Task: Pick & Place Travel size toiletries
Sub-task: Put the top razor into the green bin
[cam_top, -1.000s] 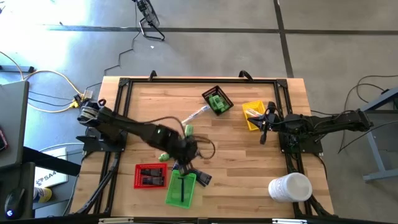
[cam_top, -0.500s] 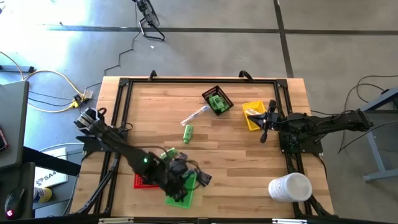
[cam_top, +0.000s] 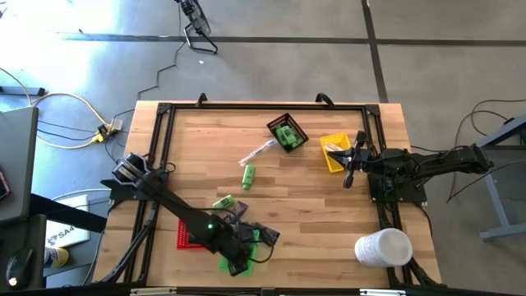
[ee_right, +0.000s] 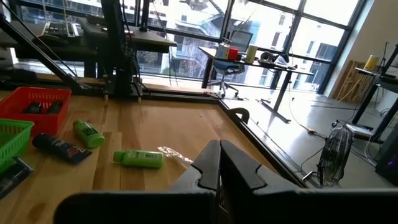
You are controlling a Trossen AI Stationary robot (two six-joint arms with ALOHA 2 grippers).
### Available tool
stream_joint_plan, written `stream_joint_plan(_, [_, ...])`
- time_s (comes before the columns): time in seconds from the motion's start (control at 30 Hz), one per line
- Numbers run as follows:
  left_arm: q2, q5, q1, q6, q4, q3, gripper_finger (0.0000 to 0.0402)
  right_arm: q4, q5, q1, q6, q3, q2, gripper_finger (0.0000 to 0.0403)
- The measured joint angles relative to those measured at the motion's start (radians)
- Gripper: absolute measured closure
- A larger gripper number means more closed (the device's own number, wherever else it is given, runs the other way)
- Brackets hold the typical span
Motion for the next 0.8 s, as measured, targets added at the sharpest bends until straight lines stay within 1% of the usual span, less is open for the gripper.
stream_joint_plan(0.07, [0.021,0.023,0.0,0.005,0.009,0.0,0.0367,0.001,0.0,0.0,0.0,0.0,0.0,0.04])
stream_joint_plan(0.2, [0.036,0.028,0.0,0.003,0.011,0.001,0.0367,0.003,0.0,0.0,0.0,0.0,0.0,0.04])
stream_joint_plan(0.43, [0.039,0.029,0.001,-0.102,0.01,0.0,0.0367,0.005,0.0,0.0,0.0,0.0,0.0,0.04])
stream_joint_plan(0.57, [0.039,0.029,0.0,-0.108,0.009,0.0,0.0366,0.005,0.0,0.0,0.0,0.0,0.0,0.04])
stream_joint_plan(0.67, [0.039,0.029,0.007,-0.109,0.009,0.0,0.0349,0.005,0.0,0.0,0.0,0.0,0.0,0.04])
stream_joint_plan(0.8, [0.039,0.032,0.016,-0.141,0.002,0.0,0.0306,0.005,0.0,0.0,0.0,0.0,0.0,0.04])
